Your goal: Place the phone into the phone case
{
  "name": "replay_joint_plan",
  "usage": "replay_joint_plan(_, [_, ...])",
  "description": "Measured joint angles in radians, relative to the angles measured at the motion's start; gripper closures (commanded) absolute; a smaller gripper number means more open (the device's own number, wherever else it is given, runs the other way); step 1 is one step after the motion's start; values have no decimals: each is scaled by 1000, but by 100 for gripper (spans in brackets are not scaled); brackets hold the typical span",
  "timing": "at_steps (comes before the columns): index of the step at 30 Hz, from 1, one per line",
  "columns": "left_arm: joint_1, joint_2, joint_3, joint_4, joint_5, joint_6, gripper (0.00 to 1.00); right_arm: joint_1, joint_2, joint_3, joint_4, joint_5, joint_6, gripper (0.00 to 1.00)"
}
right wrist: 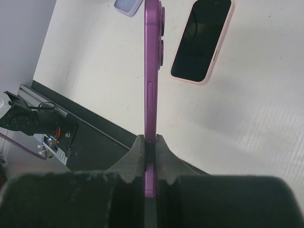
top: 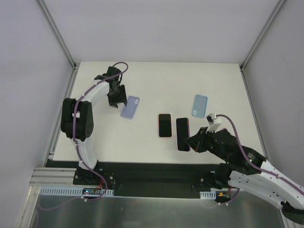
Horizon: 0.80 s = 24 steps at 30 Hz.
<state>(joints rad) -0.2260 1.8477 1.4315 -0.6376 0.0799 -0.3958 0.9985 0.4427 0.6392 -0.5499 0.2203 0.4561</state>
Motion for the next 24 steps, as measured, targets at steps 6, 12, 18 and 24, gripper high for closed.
replay_joint_plan(6, [9,132,80,-10,27,70,51,1,0,0,-1,0,4,96])
replay_joint_plan(12, [9,188,111,-35,23,103,56,3,-12,0,-1,0,5,96])
replay_joint_plan(18, [9,217,118,-45,23,107,64,3,-14,0,-1,0,5,96])
replay_joint_plan(24, [9,231,118,-53,25,108,89,5,-14,0,-1,0,5,96])
